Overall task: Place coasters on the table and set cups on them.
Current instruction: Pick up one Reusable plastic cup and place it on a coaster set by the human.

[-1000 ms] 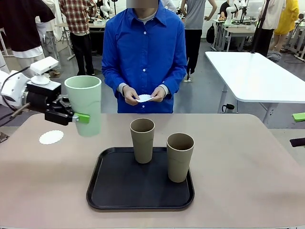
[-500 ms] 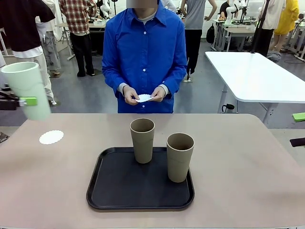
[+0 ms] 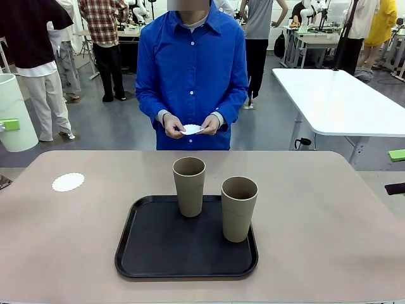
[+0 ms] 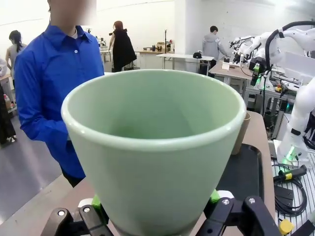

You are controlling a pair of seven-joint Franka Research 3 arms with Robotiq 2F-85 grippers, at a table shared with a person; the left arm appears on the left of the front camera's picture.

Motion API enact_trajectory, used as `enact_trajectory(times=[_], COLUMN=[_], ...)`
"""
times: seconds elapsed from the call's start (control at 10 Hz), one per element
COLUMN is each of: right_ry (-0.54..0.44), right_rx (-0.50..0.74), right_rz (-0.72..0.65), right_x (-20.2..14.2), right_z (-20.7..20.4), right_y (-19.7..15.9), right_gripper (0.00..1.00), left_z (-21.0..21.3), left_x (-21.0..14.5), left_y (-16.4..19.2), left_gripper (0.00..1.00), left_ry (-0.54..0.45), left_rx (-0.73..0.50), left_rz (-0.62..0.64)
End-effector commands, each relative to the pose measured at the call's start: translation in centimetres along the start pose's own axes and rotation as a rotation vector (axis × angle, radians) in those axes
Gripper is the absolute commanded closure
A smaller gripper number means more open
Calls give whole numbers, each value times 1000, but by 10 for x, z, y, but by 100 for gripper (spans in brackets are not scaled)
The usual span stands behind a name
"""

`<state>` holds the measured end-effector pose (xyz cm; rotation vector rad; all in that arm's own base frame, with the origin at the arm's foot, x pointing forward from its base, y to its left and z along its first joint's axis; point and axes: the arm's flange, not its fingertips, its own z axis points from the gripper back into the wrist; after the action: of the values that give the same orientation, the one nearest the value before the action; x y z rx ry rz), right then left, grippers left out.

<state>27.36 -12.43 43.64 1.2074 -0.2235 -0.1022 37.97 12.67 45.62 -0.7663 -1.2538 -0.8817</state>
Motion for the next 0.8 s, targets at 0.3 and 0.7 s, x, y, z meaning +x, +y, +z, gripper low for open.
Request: enact_trajectory(times=[0.3, 0.7], right_ry=[-7, -7], right_rx=[21, 21], right_rz=[13, 13], right_x=[2, 2], right_z=[0, 0], right_y=[0, 0], right_gripper=[0, 0], left_z=[1, -36], left_x=[-4, -54], left_y=[2, 101], left_gripper=[15, 15], left_ry=[3, -43], left_rx=[5, -7], left_rz=[5, 60])
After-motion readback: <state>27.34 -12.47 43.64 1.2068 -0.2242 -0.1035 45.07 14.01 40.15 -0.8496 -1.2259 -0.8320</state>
